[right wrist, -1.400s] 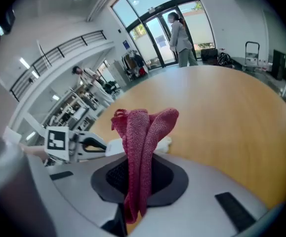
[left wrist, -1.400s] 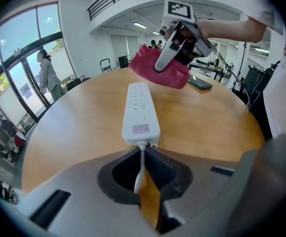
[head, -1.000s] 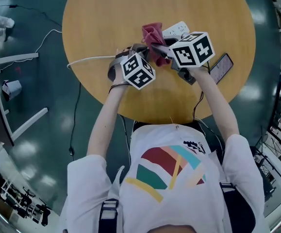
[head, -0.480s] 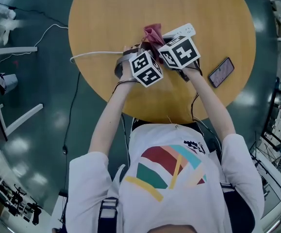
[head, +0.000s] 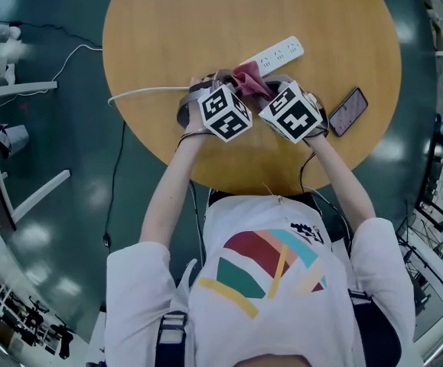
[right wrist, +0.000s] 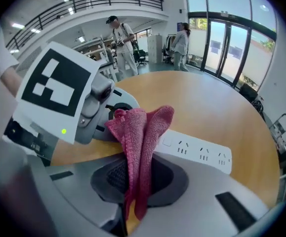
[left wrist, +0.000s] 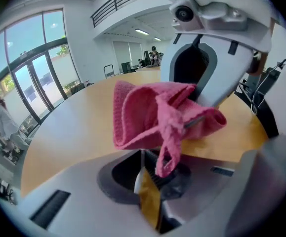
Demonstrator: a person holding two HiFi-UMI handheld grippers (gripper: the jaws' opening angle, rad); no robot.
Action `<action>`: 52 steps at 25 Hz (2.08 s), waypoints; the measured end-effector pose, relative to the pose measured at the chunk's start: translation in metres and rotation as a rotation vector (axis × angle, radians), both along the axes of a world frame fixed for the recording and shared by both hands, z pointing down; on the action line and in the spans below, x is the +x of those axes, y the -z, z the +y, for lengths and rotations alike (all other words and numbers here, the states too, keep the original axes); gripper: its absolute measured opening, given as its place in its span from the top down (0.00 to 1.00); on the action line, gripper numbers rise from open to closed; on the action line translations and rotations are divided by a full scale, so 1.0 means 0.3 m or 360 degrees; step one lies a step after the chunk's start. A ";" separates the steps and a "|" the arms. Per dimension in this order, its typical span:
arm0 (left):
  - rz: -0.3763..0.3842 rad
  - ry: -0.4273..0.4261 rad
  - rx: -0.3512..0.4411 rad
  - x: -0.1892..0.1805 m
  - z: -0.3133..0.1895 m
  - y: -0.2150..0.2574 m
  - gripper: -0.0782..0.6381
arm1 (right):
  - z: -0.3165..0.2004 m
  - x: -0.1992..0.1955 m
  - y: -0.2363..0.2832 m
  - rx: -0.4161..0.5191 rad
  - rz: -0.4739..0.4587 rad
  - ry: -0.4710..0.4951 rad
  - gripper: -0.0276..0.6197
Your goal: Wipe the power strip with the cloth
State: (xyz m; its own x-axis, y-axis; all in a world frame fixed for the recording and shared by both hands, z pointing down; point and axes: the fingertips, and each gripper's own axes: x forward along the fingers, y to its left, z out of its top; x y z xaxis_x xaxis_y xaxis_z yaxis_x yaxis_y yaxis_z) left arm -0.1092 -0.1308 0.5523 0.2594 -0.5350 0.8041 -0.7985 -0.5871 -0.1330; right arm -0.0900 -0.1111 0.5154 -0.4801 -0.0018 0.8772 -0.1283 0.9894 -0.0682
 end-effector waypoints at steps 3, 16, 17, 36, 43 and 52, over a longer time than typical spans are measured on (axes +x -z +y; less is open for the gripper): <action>0.0009 0.0000 -0.0001 0.007 -0.004 0.002 0.79 | -0.043 0.018 0.057 0.0093 -0.0051 0.0183 0.90; -0.0007 0.0027 -0.0016 0.005 -0.028 -0.007 0.79 | -0.247 -0.132 0.078 0.0396 0.0225 0.2036 0.90; -0.0008 0.0029 -0.0018 0.001 -0.032 -0.006 0.79 | -0.247 -0.146 0.058 0.0353 0.0265 0.2102 0.90; -0.0063 0.0103 0.0002 -0.033 0.001 -0.039 0.79 | -0.158 -0.175 -0.089 0.0034 0.0441 0.2544 0.90; -0.0116 0.0125 -0.0009 -0.027 -0.007 -0.027 0.79 | -0.347 -0.042 -0.071 0.0146 0.0580 0.2445 0.90; -0.0175 0.0130 -0.0039 -0.032 -0.020 -0.035 0.79 | -0.539 0.101 -0.080 0.0184 0.0638 0.2224 0.90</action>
